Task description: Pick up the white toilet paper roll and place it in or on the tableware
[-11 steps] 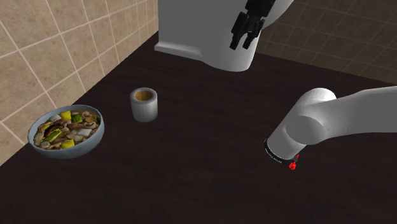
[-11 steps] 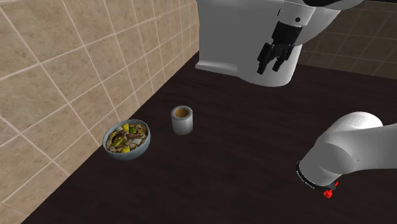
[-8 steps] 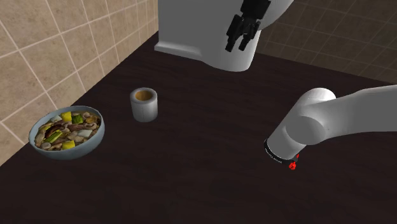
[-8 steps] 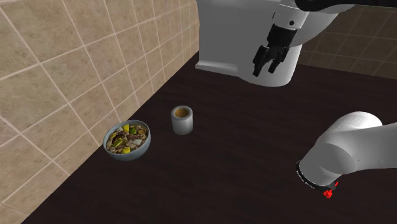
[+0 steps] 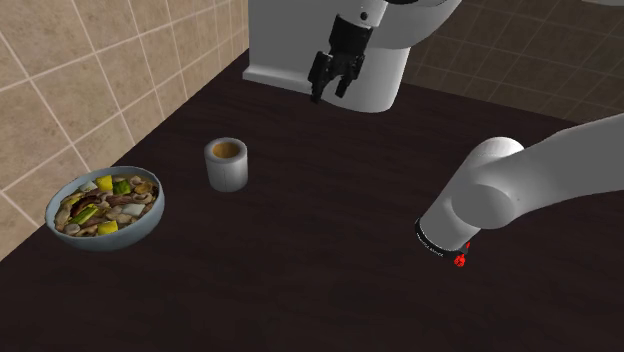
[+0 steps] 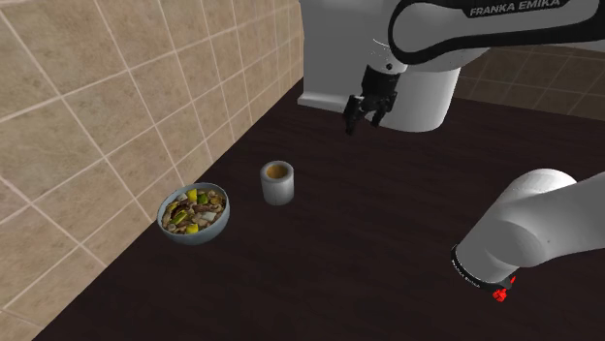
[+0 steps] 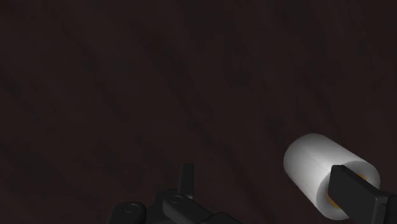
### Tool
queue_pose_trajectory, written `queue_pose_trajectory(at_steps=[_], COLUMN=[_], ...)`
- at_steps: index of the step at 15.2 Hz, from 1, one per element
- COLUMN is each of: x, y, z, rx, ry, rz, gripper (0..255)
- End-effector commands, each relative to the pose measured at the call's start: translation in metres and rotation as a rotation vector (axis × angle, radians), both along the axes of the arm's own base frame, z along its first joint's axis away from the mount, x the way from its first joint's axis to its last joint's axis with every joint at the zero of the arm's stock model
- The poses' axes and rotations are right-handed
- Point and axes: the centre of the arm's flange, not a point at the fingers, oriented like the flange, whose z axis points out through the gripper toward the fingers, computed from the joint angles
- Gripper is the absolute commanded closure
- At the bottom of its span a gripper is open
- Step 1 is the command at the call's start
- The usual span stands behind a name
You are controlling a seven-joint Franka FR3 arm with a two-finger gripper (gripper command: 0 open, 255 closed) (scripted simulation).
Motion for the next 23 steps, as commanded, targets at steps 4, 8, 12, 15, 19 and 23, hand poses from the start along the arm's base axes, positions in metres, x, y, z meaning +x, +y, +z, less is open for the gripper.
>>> queue_pose_trajectory(at_steps=[4, 8, 12, 15, 19, 23], x=[0.028, 0.051, 0.075, 0.093, 0.106, 0.109], y=[0.052, 0.091, 0.131, 0.160, 0.178, 0.178], z=[-0.033, -0.061, -0.090, -0.112, -0.136, -0.157], rx=[-0.029, -0.053, -0.078, -0.096, -0.107, -0.107], ry=[-0.022, -0.037, -0.053, -0.065, -0.072, -0.072], rz=[0.010, 0.017, 0.025, 0.031, 0.035, 0.035], gripper=[0, 0, 0, 0, 0, 0])
